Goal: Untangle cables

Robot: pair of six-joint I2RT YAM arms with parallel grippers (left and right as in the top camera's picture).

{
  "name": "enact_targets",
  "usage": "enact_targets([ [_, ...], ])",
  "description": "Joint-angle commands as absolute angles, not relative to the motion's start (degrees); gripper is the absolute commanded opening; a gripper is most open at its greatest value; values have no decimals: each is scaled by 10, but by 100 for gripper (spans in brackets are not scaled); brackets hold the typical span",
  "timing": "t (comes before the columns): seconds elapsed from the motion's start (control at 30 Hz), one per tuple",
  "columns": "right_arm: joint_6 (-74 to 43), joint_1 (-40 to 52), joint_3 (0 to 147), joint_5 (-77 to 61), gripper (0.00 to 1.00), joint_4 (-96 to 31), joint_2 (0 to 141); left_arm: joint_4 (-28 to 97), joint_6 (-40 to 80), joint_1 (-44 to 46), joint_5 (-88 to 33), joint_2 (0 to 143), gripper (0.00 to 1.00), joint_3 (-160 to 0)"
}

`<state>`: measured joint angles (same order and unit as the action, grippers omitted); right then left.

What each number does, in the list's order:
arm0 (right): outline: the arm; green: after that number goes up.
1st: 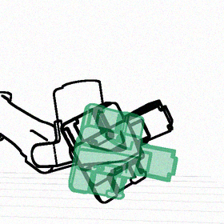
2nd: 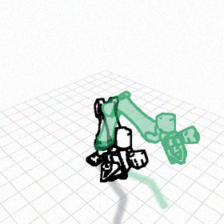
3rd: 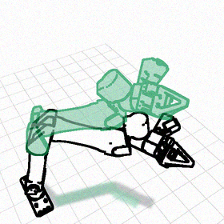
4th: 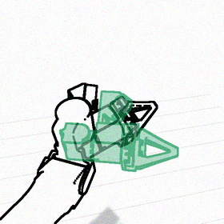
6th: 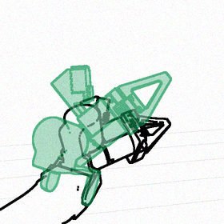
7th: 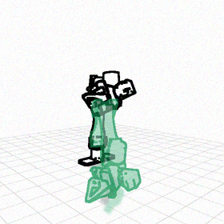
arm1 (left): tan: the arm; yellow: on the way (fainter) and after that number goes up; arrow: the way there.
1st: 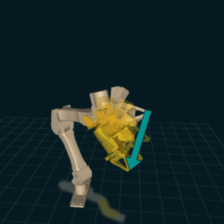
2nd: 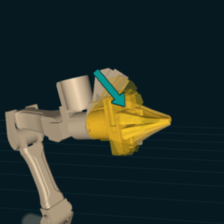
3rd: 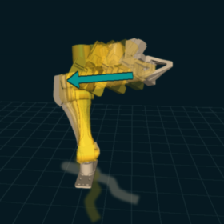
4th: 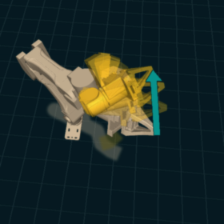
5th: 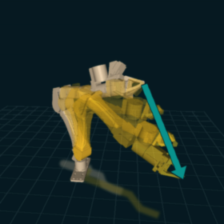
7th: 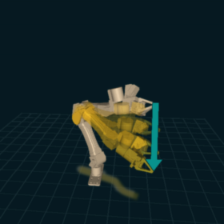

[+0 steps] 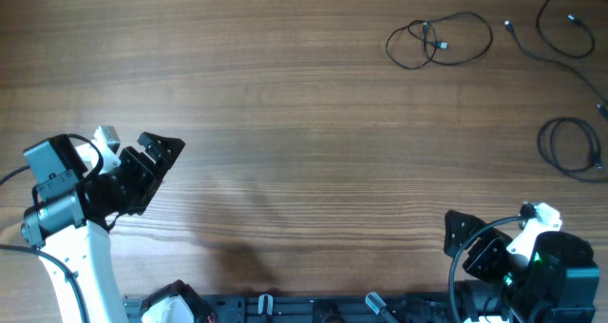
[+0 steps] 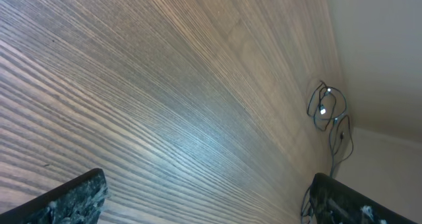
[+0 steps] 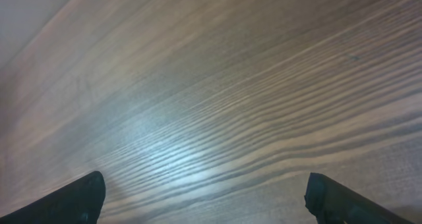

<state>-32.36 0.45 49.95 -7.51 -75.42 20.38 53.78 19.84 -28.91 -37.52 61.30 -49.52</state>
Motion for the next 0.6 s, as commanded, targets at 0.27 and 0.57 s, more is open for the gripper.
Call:
enact_targets([
  [0.27, -347, 8, 497, -78, 100, -770, 194, 536, 201, -291, -374, 615, 100, -498],
  [0.57, -376, 8, 497, -62, 100, -806, 193, 536, 201, -291, -374, 615, 100, -498],
])
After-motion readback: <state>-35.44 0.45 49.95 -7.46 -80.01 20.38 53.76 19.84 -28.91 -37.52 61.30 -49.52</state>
